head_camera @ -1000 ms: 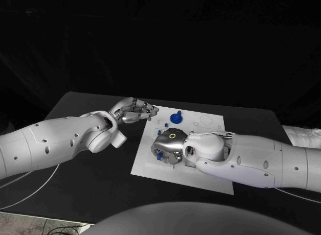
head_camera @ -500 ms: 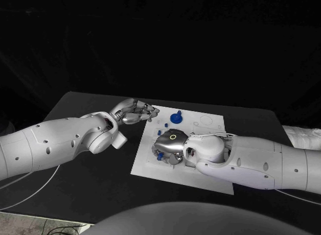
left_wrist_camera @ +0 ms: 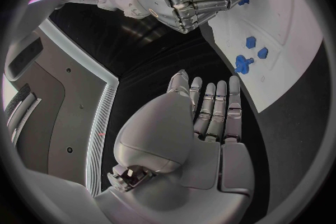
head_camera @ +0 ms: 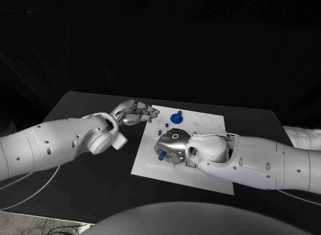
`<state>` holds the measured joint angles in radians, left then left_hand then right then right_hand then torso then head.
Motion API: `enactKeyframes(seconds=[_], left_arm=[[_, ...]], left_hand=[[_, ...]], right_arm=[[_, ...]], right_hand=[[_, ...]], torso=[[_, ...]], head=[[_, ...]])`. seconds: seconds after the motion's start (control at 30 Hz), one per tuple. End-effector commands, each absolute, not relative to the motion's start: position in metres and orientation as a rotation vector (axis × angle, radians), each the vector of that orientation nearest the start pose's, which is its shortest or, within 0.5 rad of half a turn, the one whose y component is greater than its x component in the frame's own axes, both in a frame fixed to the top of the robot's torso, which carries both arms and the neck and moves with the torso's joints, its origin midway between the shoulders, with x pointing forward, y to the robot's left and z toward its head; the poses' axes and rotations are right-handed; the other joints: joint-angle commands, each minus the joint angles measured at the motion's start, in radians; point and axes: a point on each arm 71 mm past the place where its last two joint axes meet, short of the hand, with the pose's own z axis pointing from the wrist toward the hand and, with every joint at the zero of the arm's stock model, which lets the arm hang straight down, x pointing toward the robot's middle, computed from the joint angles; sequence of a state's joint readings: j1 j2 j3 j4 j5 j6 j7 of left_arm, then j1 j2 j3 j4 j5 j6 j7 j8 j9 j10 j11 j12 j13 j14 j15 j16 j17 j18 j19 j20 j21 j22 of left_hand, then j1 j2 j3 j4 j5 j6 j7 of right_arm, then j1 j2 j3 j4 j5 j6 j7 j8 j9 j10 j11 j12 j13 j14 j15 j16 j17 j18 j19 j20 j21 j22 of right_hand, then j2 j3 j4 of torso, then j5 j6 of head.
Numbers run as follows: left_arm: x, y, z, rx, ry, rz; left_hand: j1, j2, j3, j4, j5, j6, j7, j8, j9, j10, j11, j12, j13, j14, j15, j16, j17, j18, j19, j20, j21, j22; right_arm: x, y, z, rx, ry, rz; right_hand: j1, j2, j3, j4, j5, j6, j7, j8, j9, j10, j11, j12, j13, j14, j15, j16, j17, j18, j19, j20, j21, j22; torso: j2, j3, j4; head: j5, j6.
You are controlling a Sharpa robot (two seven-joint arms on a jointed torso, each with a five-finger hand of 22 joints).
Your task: Assemble the parts on the task board
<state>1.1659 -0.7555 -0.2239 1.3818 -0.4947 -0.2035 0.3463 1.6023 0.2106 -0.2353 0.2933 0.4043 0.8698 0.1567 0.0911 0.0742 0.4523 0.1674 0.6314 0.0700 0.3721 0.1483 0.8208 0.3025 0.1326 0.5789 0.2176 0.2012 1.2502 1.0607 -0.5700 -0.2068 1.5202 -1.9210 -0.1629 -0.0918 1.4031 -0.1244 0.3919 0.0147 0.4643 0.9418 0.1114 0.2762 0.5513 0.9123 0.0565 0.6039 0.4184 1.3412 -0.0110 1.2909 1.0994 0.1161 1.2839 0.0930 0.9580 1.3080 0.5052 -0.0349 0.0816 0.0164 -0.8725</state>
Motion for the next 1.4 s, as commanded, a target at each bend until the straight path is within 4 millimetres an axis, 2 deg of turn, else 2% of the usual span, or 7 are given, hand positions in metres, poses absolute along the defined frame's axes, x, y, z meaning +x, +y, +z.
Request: enactKeyframes(seconds=[0.03, 0.57, 0.63, 0.83, 0.93, 1.17, 1.4], left_arm=[[0.47, 0.192, -0.266, -0.574, 1.845, -1.354], [0.469, 0.192, -0.266, -0.576, 1.855, -1.353], [0.469, 0.191, -0.266, -0.576, 1.856, -1.354], [0.47, 0.191, -0.267, -0.576, 1.859, -1.354], [0.47, 0.191, -0.267, -0.576, 1.861, -1.353], [0.47, 0.192, -0.267, -0.578, 1.862, -1.349], [0.47, 0.193, -0.267, -0.581, 1.863, -1.345]], left_hand=[[0.005, 0.006, -0.001, -0.001, 0.006, -0.004, 0.005, 0.005, 0.0, -0.008, -0.001, 0.004, -0.002, -0.009, 0.001, 0.004, -0.001, 0.002, 0.001, 0.004, -0.005, 0.001], [0.005, 0.007, -0.001, -0.001, 0.006, -0.004, 0.006, 0.005, 0.001, -0.009, -0.001, 0.004, -0.002, -0.009, 0.002, 0.005, -0.002, 0.002, 0.001, 0.004, -0.006, 0.002], [0.005, 0.007, -0.001, -0.001, 0.006, -0.004, 0.006, 0.005, 0.001, -0.009, -0.001, 0.004, -0.002, -0.009, 0.002, 0.005, -0.002, 0.002, 0.001, 0.004, -0.006, 0.002], [0.005, 0.007, -0.001, -0.001, 0.006, -0.004, 0.006, 0.005, 0.001, -0.009, -0.001, 0.004, -0.002, -0.009, 0.002, 0.005, -0.002, 0.002, 0.001, 0.004, -0.006, 0.002], [0.005, 0.007, -0.001, -0.001, 0.006, -0.004, 0.006, 0.005, 0.001, -0.009, -0.001, 0.004, -0.002, -0.009, 0.002, 0.005, -0.002, 0.002, 0.001, 0.004, -0.006, 0.002], [0.005, 0.007, -0.001, -0.001, 0.006, -0.004, 0.006, 0.005, 0.001, -0.009, -0.001, 0.004, -0.002, -0.009, 0.002, 0.005, -0.002, 0.002, 0.001, 0.004, -0.006, 0.002], [0.005, 0.007, -0.001, -0.001, 0.006, -0.004, 0.006, 0.005, 0.001, -0.009, -0.001, 0.004, -0.002, -0.009, 0.002, 0.005, -0.002, 0.002, 0.001, 0.004, -0.006, 0.002]], right_arm=[[0.391, -0.062, -0.303, -0.894, 1.776, 0.681], [0.391, -0.061, -0.305, -0.9, 1.793, 0.677], [0.391, -0.062, -0.305, -0.897, 1.799, 0.678], [0.392, -0.062, -0.306, -0.885, 1.819, 0.687], [0.392, -0.062, -0.306, -0.881, 1.826, 0.693], [0.393, -0.065, -0.306, -0.863, 1.825, 0.701], [0.396, -0.073, -0.303, -0.817, 1.78, 0.73]], right_hand=[[-0.006, -0.004, 0.001, -0.007, -0.005, 0.0, -0.01, -0.003, 0.002, -0.009, -0.001, -0.008, 0.001, -0.01, 0.002, -0.008, -0.004, 0.005, -0.011, 0.001, -0.009, 0.104], [-0.016, -0.006, 0.002, -0.01, -0.015, -0.018, -0.021, -0.018, 0.004, -0.033, 0.005, -0.021, 0.007, -0.018, 0.004, -0.015, -0.014, 0.007, -0.021, 0.001, -0.023, 0.101], [-0.022, -0.006, 0.002, -0.01, -0.043, -0.037, -0.024, -0.032, 0.002, -0.055, 0.011, -0.029, 0.01, -0.022, 0.006, -0.018, -0.018, 0.007, -0.026, 0.003, -0.03, 0.099], [-0.044, -0.014, 0.005, -0.002, -0.143, -0.138, -0.046, -0.113, -0.038, -0.162, 0.04, -0.075, 0.01, -0.039, 0.016, -0.032, -0.038, 0.011, -0.044, 0.014, -0.067, 0.09], [-0.052, -0.016, 0.001, 0.002, -0.183, -0.158, -0.054, -0.136, -0.056, -0.179, 0.043, -0.08, 0.013, -0.043, 0.02, -0.034, -0.041, 0.013, -0.047, 0.018, -0.077, 0.089], [-0.055, -0.017, -0.01, 0.005, -0.215, -0.192, -0.065, -0.168, -0.084, -0.204, 0.046, -0.085, 0.018, -0.05, 0.022, -0.038, -0.049, 0.015, -0.051, 0.022, -0.096, 0.086], [-0.051, -0.014, -0.038, 0.006, -0.235, -0.239, -0.081, -0.203, -0.121, -0.275, 0.05, -0.102, 0.018, -0.06, 0.025, -0.044, -0.06, 0.018, -0.057, 0.026, -0.123, 0.082]], torso=[[0.0, 0.0004, 0.0], [0.0, 0.0, -0.0003], [0.0, 0.0002, 0.0002], [0.0, 0.0001, -0.0003], [0.0, 0.0004, 0.0003], [0.0, 0.0002, -0.0001], [0.0, 0.0001, -0.0002]], head=[[0.001, 0.0], [-0.001, 0.0], [-0.001, 0.0], [-0.001, 0.0], [-0.003, 0.0], [-0.003, 0.0], [-0.004, 0.0]])
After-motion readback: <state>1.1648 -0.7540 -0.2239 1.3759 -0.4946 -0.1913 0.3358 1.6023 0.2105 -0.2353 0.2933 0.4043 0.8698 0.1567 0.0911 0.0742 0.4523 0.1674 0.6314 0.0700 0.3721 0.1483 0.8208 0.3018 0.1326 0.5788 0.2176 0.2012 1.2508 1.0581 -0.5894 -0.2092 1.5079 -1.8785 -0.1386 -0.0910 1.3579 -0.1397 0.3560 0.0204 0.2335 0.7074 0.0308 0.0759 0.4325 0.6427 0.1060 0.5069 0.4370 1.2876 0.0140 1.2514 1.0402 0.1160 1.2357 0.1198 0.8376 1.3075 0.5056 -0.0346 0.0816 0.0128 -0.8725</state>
